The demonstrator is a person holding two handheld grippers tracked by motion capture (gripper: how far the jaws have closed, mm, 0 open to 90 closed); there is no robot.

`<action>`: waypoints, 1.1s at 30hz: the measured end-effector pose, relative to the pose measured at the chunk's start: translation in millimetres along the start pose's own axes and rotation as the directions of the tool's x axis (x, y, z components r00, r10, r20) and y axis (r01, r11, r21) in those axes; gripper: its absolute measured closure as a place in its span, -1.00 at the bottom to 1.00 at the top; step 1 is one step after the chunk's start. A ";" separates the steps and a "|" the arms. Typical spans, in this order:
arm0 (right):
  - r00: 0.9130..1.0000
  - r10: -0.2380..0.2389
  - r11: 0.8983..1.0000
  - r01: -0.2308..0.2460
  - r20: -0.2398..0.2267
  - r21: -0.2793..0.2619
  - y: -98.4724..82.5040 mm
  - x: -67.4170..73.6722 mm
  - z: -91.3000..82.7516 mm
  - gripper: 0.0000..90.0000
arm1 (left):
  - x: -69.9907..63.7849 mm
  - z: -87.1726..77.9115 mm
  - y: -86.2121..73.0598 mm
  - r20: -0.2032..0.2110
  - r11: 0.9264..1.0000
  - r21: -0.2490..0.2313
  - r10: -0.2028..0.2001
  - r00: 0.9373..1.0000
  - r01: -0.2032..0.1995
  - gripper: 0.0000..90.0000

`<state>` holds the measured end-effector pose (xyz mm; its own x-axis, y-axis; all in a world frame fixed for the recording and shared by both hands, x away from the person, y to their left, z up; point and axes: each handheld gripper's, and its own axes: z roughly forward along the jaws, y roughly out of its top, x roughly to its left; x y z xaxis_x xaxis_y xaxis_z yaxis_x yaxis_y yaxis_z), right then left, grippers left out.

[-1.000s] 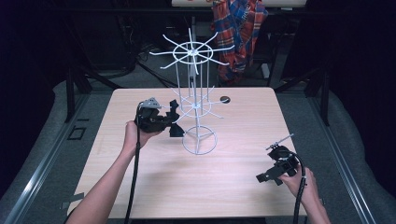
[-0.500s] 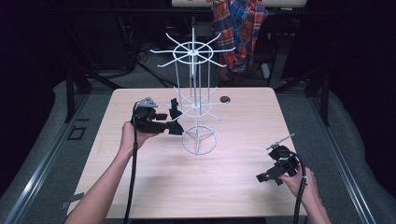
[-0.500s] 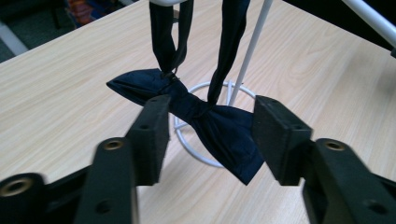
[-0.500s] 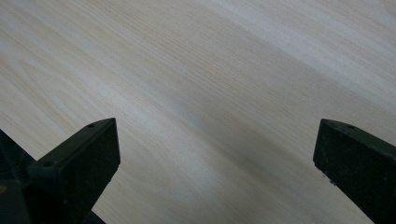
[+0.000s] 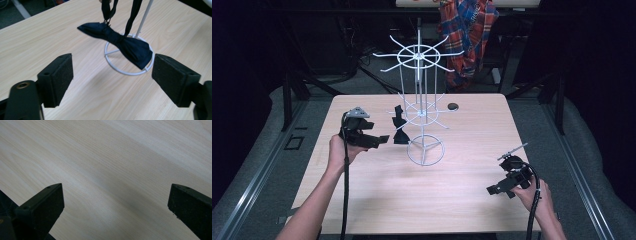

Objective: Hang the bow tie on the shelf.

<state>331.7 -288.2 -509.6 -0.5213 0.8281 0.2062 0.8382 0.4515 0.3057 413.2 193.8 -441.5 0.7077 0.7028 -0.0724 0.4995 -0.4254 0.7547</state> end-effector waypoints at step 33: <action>0.999 -0.032 0.999 0.031 0.022 0.028 1.1 1.4 1.0 -0.92 | -20.0 -17.3 -81.4 -0.119 0.968 0.249 0.008 0.993 0.022 -1.00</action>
<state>332.1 -286.2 -509.9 -0.5442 0.8204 0.1754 0.8255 0.4863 0.2864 349.8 224.2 -490.2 0.6473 0.7622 0.0118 0.6236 -0.5384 0.5668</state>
